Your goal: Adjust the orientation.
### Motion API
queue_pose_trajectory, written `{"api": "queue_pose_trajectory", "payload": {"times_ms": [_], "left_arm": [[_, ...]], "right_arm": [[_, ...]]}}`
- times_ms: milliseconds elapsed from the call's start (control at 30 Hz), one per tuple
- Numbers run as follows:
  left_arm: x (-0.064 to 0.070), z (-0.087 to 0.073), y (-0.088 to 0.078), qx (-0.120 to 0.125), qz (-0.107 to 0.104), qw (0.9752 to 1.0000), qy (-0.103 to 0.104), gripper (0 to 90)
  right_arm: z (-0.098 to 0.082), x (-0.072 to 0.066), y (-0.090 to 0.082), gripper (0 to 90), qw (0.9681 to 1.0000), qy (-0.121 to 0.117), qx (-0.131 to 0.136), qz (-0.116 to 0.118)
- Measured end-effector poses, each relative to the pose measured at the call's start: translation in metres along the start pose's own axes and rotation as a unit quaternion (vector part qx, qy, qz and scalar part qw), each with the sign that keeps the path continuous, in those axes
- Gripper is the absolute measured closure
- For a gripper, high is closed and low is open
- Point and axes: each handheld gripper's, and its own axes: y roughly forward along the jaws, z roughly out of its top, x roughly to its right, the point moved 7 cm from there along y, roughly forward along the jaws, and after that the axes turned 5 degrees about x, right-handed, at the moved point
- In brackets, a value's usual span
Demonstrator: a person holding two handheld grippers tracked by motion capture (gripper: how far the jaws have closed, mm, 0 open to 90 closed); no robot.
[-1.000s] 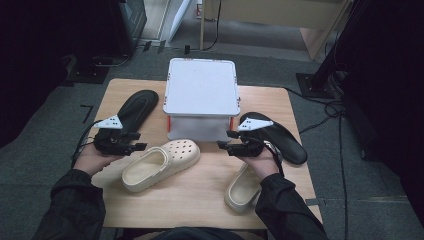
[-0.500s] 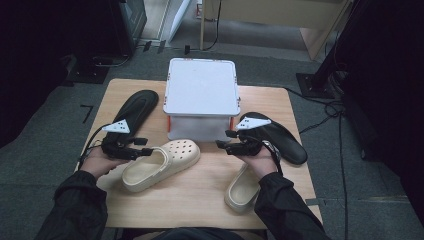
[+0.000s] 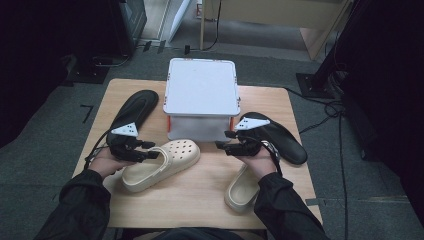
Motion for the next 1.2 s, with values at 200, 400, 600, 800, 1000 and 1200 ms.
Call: {"api": "queue_pose_trajectory", "payload": {"times_ms": [200, 400, 600, 800, 1000, 1200], "left_arm": [[-0.003, -0.001, 0.005, 0.003, 0.007, 1.0, 0.003, 59.1], [-0.002, 0.004, 0.002, 0.011, 0.028, 0.9992, 0.026, 67.9], [-0.001, 0.008, 0.0, 0.02, 0.024, 0.9994, 0.013, 73.4], [0.002, 0.014, -0.002, 0.027, 0.029, 0.999, 0.019, 74.7], [0.006, 0.027, -0.006, 0.053, 0.027, 0.9979, 0.027, 76.0], [0.009, 0.037, -0.007, 0.068, 0.027, 0.9965, 0.039, 77.1]], "right_arm": [[-0.001, -0.002, 0.001, 42.1, 1.0, -0.001, -0.003, 0.003], [0.0, -0.002, 0.001, 42.2, 1.0, -0.002, -0.003, 0.002], [0.0, -0.002, 0.0, 42.2, 1.0, 0.0, -0.002, 0.0], [-0.001, -0.002, 0.0, 42.2, 1.0, 0.001, -0.002, 0.0], [-0.002, -0.002, -0.001, 42.1, 1.0, 0.003, -0.004, -0.001], [-0.003, -0.002, -0.002, 42.2, 1.0, 0.002, -0.004, -0.004]]}}
